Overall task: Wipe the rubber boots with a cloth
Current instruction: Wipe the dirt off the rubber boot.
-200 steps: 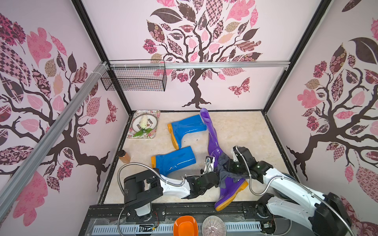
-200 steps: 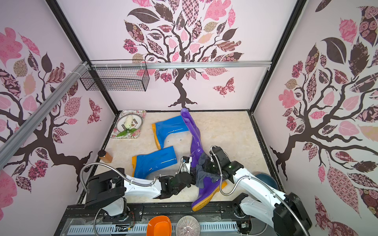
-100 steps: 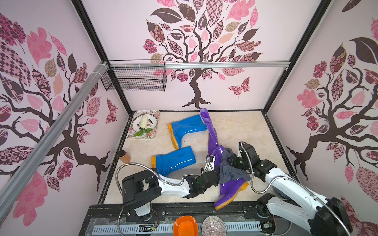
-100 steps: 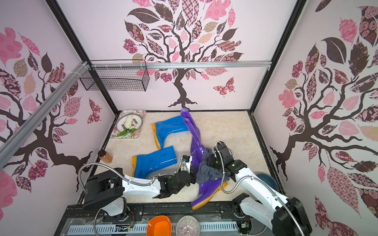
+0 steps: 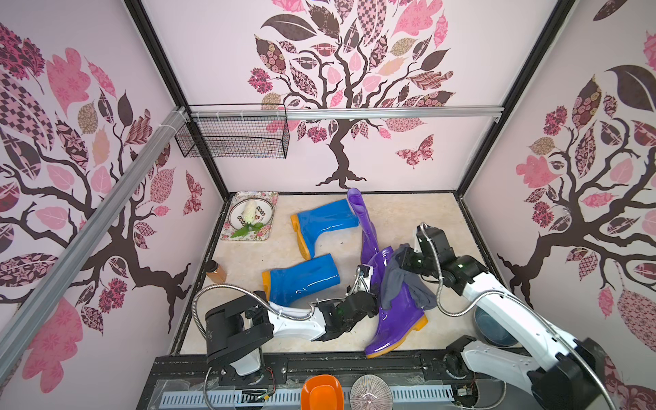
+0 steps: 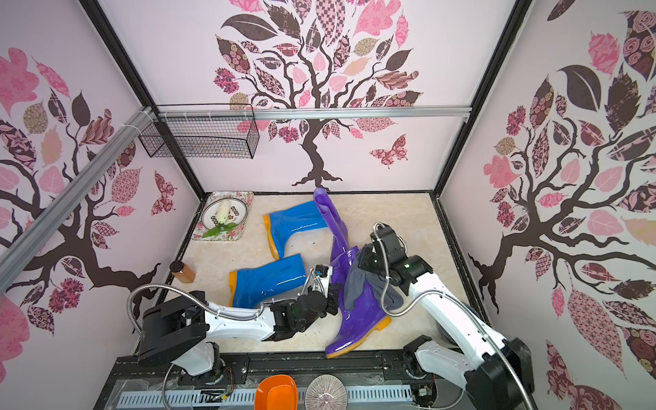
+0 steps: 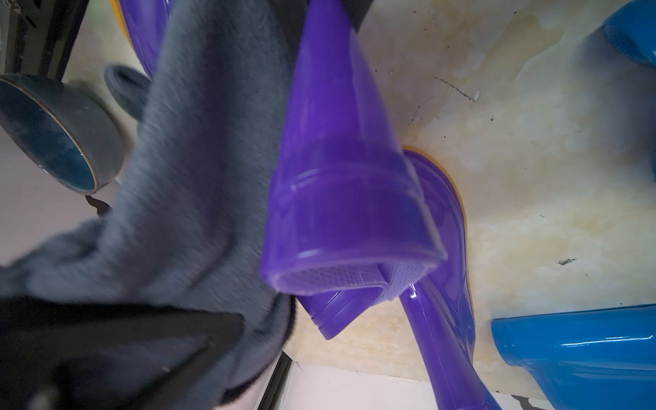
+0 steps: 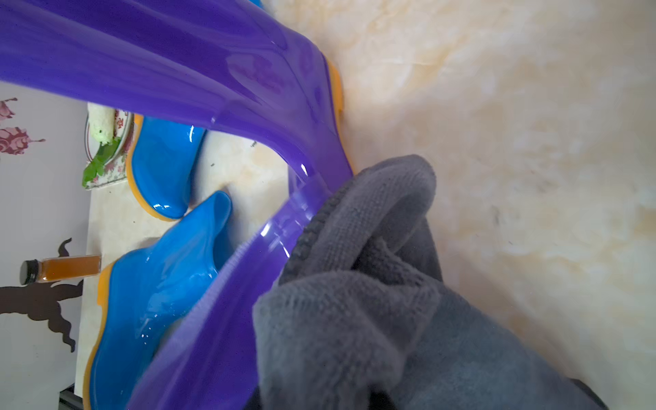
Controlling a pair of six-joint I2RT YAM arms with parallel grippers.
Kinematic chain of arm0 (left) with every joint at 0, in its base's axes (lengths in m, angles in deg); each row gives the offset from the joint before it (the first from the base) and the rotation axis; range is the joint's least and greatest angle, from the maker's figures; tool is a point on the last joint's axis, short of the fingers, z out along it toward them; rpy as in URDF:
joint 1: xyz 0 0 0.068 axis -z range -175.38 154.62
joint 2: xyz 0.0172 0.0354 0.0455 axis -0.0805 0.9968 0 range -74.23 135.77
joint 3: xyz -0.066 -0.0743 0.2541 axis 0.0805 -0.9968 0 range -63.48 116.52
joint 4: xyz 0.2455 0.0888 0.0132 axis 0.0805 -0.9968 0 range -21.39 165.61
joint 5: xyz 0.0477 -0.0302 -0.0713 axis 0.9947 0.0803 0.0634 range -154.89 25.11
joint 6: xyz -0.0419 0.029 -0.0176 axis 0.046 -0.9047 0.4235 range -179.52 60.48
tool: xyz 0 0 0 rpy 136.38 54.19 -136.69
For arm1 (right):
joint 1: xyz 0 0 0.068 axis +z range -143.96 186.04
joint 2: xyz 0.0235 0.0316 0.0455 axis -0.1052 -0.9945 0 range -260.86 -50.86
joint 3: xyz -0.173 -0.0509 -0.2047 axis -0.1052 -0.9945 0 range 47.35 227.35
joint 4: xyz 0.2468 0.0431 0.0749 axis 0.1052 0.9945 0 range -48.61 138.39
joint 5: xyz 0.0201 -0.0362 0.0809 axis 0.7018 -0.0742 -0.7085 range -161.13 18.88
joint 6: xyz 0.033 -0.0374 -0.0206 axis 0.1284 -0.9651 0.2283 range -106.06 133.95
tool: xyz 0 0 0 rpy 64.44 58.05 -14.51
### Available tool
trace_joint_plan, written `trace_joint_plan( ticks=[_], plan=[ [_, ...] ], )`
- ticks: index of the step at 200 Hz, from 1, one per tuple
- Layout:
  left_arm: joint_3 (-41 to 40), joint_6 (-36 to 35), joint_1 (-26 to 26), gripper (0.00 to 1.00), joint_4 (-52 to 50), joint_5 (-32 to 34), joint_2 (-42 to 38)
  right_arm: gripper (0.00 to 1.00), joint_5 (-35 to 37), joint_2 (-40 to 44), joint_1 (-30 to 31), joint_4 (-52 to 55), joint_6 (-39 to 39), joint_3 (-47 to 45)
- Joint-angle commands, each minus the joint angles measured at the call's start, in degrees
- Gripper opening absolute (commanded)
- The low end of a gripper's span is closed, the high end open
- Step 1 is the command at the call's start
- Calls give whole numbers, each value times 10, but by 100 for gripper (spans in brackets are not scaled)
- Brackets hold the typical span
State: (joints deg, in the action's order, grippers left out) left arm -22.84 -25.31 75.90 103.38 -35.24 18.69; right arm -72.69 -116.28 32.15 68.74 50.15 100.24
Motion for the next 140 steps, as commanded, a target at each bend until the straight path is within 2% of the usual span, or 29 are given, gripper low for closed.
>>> trace_joint_plan(
  ticks=[1,27,57,85,107,140],
  plan=[
    [-15,-12,2,0,19,5,-12,0,40,-25,-5,-34,-6,32],
    [-21,-14,5,0,14,21,-25,0,112,7,-7,4,29,-45],
    [-27,-18,3,0,15,25,-33,0,123,151,-7,60,96,-173],
    [-23,-24,-1,0,18,21,-30,0,81,247,-6,163,131,-170],
    [-19,-28,-4,0,23,19,-27,0,43,263,-7,195,144,-159],
    [-18,-32,-4,0,19,20,-29,0,75,217,-7,134,141,-220]
  ],
)
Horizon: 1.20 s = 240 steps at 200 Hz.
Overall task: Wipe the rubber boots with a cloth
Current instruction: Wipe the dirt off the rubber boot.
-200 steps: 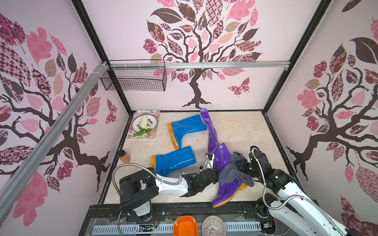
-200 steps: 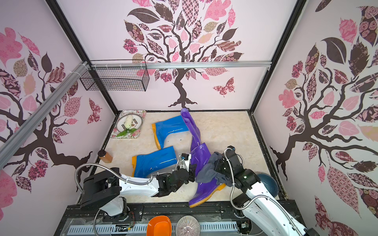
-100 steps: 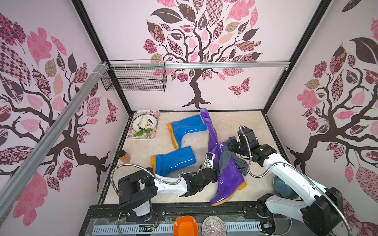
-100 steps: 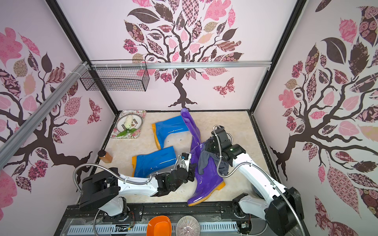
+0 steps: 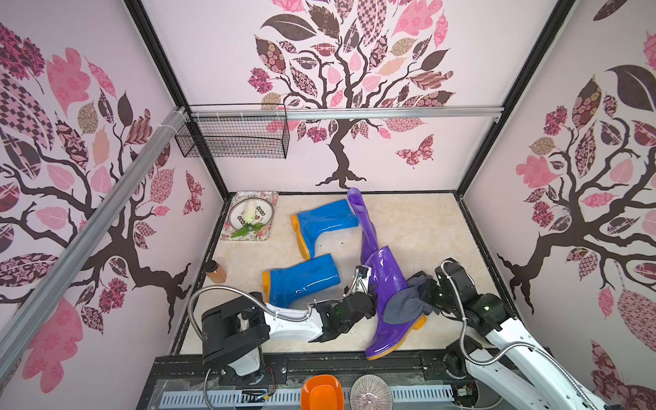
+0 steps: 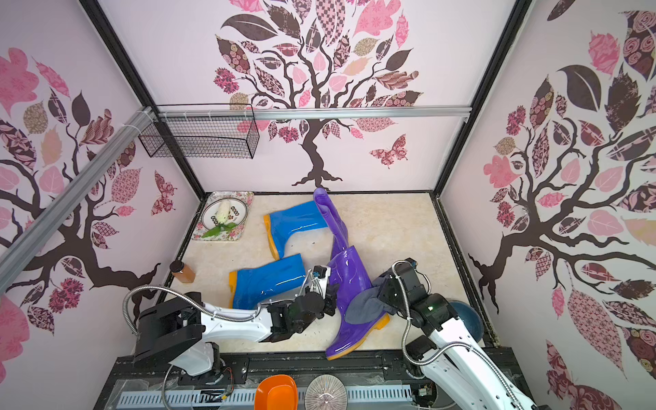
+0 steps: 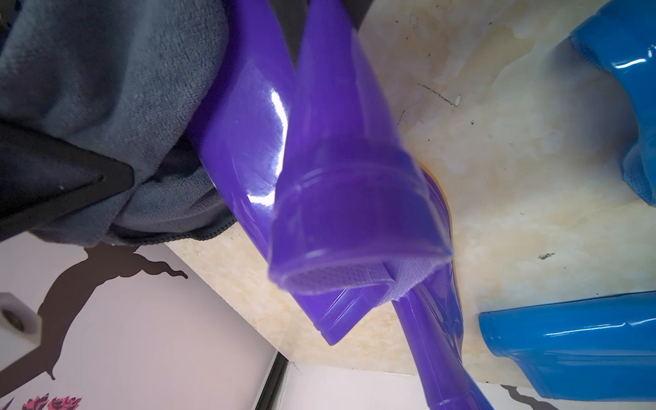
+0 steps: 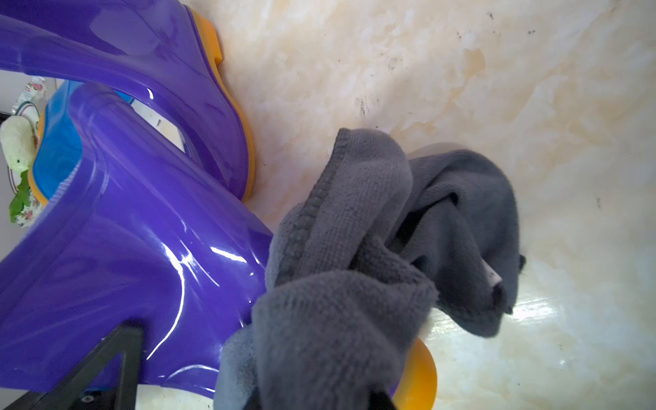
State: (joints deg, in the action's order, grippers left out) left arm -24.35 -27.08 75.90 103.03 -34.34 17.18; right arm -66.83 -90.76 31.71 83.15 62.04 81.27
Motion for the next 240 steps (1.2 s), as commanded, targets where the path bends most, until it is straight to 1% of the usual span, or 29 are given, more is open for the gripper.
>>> trace_joint_plan(
  ticks=[1,24,42,73,88,97,111,126,149,163,173,199,217,240],
  plan=[
    [-3,-14,-4,0,22,10,-14,0,19,-41,-3,-12,21,-32],
    [-5,-14,-4,0,8,6,-23,0,56,-94,-11,-52,16,-39],
    [-14,-14,-4,0,5,12,-34,0,92,-112,-20,-83,7,-49],
    [-19,-11,-4,0,5,13,-37,0,65,-166,-66,-151,-10,-94],
    [-18,-11,-4,0,9,12,-36,0,80,-185,-69,-176,-17,-109],
    [-16,-12,-4,0,10,14,-34,0,70,-188,-69,-179,-24,-109],
    [-12,-14,-4,0,10,12,-32,0,28,-173,-69,-144,-35,-83],
    [-9,-14,-4,0,10,12,-29,0,-3,-129,-68,-96,-32,-45],
    [-9,-14,-4,0,11,14,-26,0,-24,-42,-68,-43,-17,8],
    [-12,-13,-4,0,12,18,-26,0,-44,-26,-67,-35,-11,17],
    [-13,-14,-4,0,12,20,-26,0,-53,-35,-67,-48,-8,1],
    [-13,-13,-4,0,11,19,-30,0,-50,-66,-69,-115,6,-82],
    [-15,-14,-4,0,6,23,-37,0,-18,-91,-70,-147,2,-116],
    [-19,-12,-4,0,4,24,-41,0,-4,-132,-72,-193,0,-152]
  ],
)
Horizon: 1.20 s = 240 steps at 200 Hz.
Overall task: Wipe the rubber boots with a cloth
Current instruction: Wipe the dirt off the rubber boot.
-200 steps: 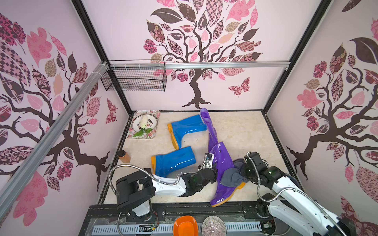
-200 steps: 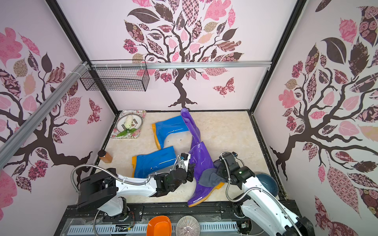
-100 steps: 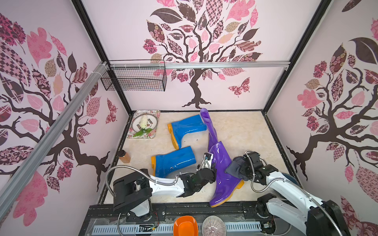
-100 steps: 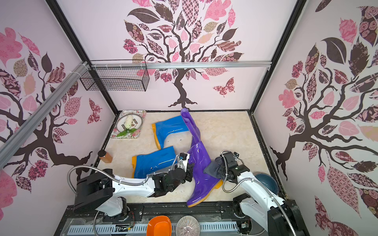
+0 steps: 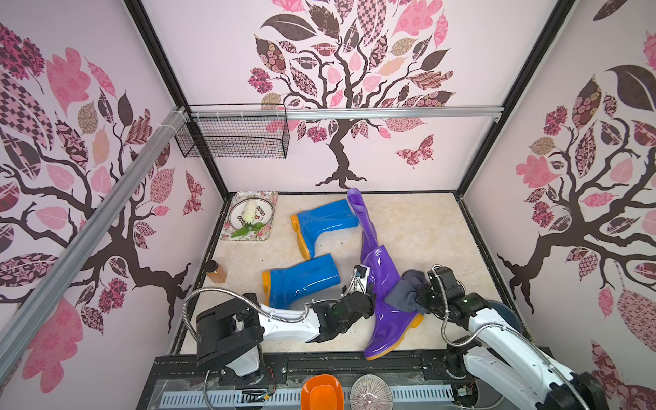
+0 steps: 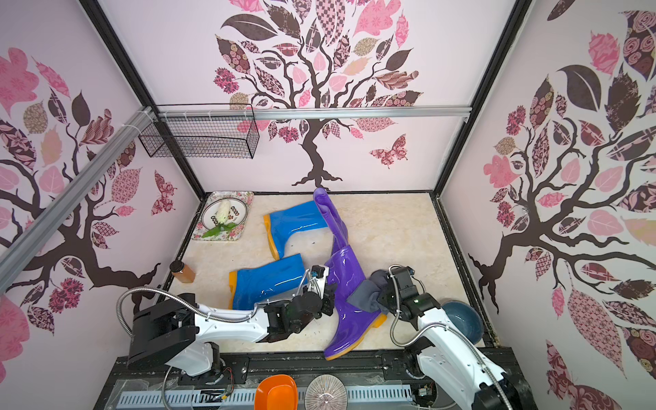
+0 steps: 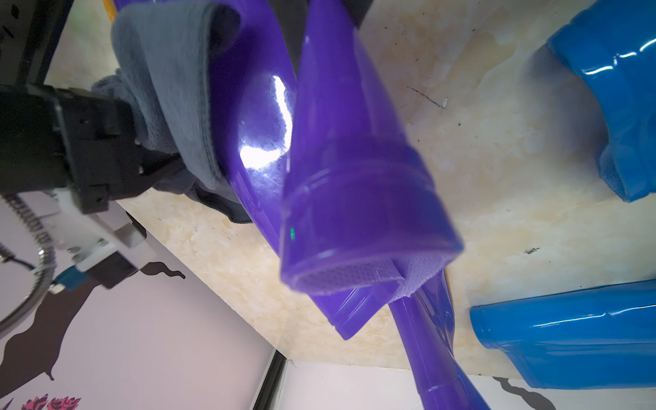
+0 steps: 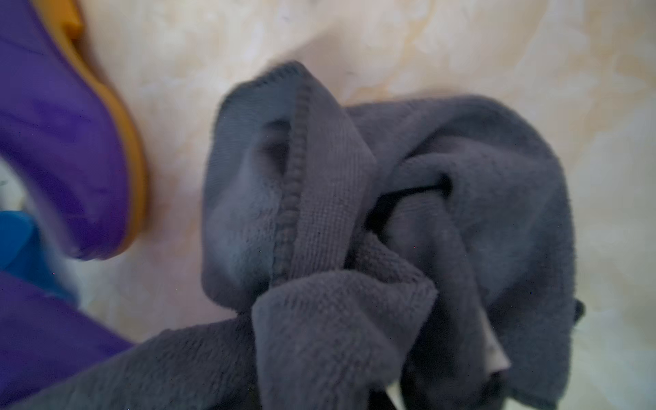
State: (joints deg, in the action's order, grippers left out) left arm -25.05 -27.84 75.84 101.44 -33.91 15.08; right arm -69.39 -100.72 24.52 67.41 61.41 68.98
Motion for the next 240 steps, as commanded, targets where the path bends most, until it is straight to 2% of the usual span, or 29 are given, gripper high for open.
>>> trace_joint_plan(
  ticks=[1,19,38,55,76,93,121,144,164,181,196,212,228,240],
  plan=[
    [-11,-5,-3,0,20,20,-20,0,22,-34,0,-37,7,-30],
    [-11,0,-3,0,22,17,-15,0,39,-65,0,-40,-2,-28],
    [-10,4,-3,0,28,14,-10,0,38,-58,0,-6,-25,4],
    [-5,8,-3,0,27,19,-9,0,44,-13,2,48,-43,52],
    [-2,12,-3,0,23,30,-12,0,2,56,33,83,-41,82],
    [-2,21,-3,0,17,42,-18,0,23,90,125,134,-7,109],
    [1,24,-4,0,13,57,-15,0,86,120,345,153,123,108],
    [5,27,-4,0,11,64,-12,0,127,56,511,87,176,109],
    [11,30,-4,0,6,67,-10,0,143,-32,593,41,168,152],
    [16,32,-4,0,0,66,-9,0,144,-58,601,24,154,172],
    [18,34,-4,0,-2,62,-6,0,136,-35,601,-32,141,141],
    [20,38,-4,0,-1,60,-5,0,171,-9,600,-36,160,98],
    [20,38,-4,0,-2,56,-5,0,159,22,541,9,162,74],
    [20,38,-4,0,-2,52,-5,0,146,60,468,52,147,58]
  ],
)
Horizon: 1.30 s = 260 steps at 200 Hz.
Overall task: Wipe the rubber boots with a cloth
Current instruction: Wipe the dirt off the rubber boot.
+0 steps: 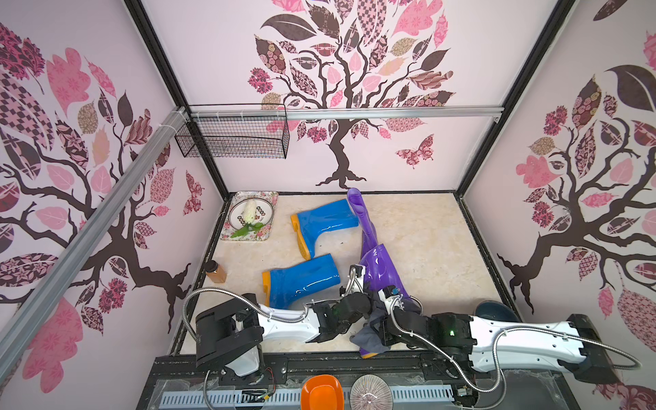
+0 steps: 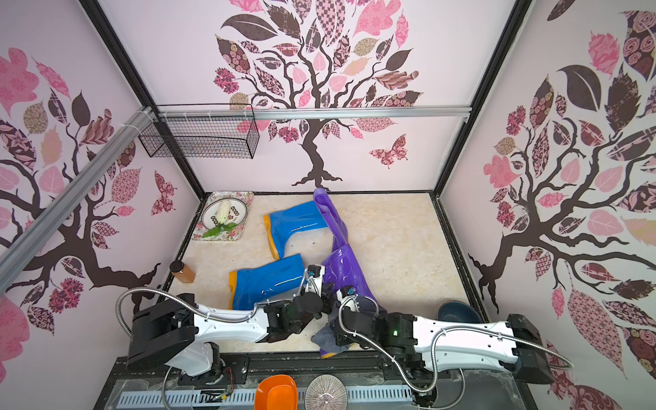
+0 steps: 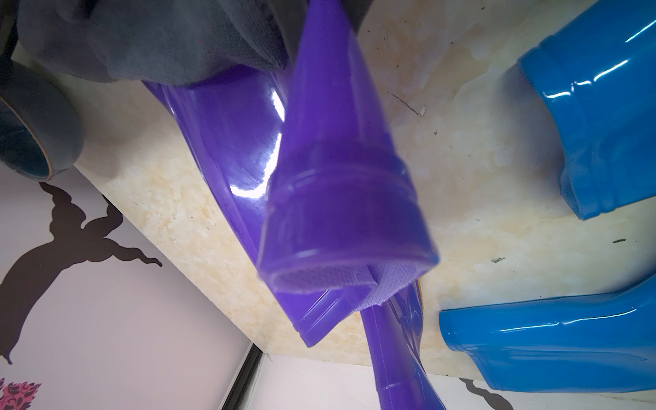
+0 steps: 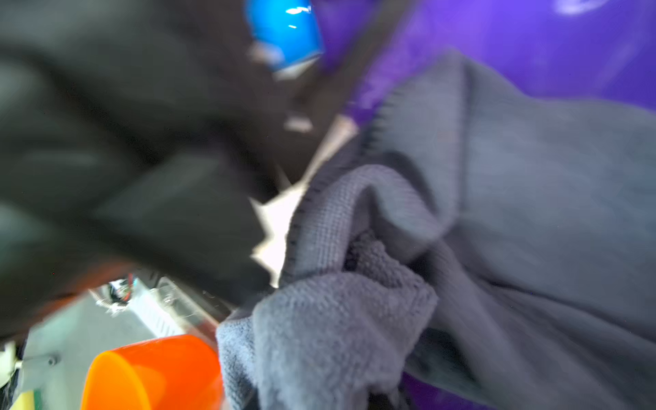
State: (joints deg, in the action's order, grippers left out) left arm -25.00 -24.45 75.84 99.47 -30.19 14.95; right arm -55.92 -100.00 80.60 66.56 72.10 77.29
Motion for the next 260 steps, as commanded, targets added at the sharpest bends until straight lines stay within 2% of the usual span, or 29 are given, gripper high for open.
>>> trace_joint_plan(
  ticks=[1,19,38,58,70,94,119,130,153,178,193,211,235,260],
  plan=[
    [20,4,-4,0,18,15,-3,0,10,57,-101,65,38,-26],
    [22,4,-4,0,18,3,0,0,-1,114,-238,138,0,-27],
    [22,5,-3,0,19,-8,5,0,-84,137,-377,124,-70,-33],
    [18,7,-1,0,20,-8,5,0,-149,72,-471,85,-113,-29],
    [17,5,0,0,20,-8,3,0,-187,31,-504,39,-144,-16],
    [23,-4,4,0,16,-9,2,0,-183,-29,-508,-58,-181,27],
    [28,-6,10,0,16,-8,5,0,-228,-120,-508,-155,-195,79],
    [32,-9,14,0,16,-6,9,0,-236,-164,-508,-176,-200,110],
    [39,-14,21,0,16,-3,15,0,-307,-242,-508,-240,-205,169],
    [42,-17,25,0,16,-4,20,0,-325,-278,-509,-264,-203,216],
    [40,-18,27,0,16,-1,22,0,-316,-274,-509,-255,-198,229],
    [37,-19,26,0,15,10,15,0,-271,-239,-509,-159,-206,232],
    [35,-16,18,0,6,23,0,0,-223,-118,-507,-80,-199,171],
    [51,-15,4,0,-28,40,-23,0,-227,-4,-487,57,-216,161]
  ],
)
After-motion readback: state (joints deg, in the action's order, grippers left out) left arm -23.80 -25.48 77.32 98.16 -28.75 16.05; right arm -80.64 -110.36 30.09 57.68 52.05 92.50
